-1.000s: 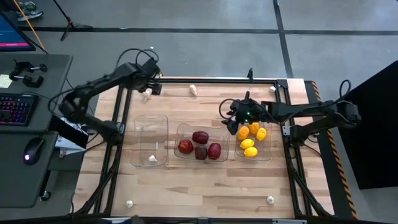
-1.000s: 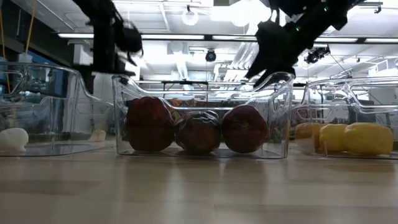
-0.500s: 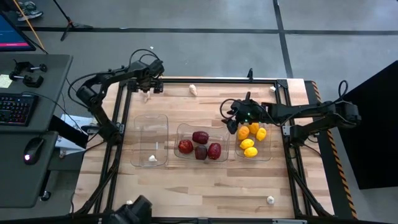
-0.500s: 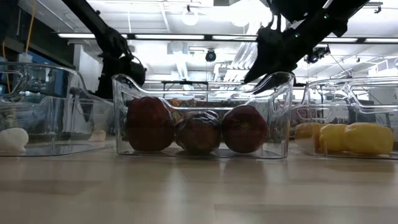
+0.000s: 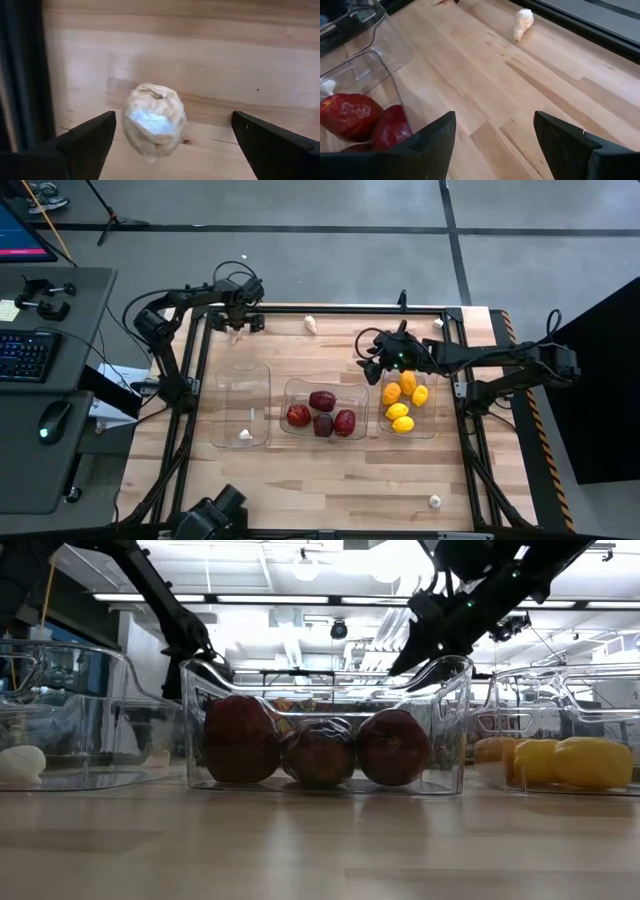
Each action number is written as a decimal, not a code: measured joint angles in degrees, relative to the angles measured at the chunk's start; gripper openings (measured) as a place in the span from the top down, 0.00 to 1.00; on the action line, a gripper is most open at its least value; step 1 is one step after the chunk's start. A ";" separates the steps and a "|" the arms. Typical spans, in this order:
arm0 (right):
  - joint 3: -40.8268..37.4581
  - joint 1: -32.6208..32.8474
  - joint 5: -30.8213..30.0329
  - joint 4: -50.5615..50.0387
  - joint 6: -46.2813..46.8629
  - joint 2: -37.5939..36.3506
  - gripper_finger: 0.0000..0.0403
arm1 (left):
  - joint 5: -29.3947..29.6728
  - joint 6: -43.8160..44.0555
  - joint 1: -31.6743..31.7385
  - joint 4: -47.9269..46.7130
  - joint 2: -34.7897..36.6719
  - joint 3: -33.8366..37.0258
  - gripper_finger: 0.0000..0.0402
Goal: Sort produce into baskets
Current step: Put the top left white garlic into the transparent bin
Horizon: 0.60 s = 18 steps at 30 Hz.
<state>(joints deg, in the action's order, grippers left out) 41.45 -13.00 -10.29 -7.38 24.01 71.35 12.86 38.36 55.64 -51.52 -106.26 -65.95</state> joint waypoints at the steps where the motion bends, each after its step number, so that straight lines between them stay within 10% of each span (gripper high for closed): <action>1: 0.00 -0.17 0.00 -0.02 0.00 0.00 0.36 | -0.37 -0.01 0.00 -0.01 -0.34 0.00 0.06; 18: 0.00 -0.51 0.05 -0.07 -1.02 0.02 0.36 | -0.66 -3.03 -2.67 0.70 5.03 0.04 0.63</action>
<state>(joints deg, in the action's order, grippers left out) 41.45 -13.52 -10.24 -7.44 22.99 71.37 12.19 35.33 52.97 -50.82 -101.24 -65.91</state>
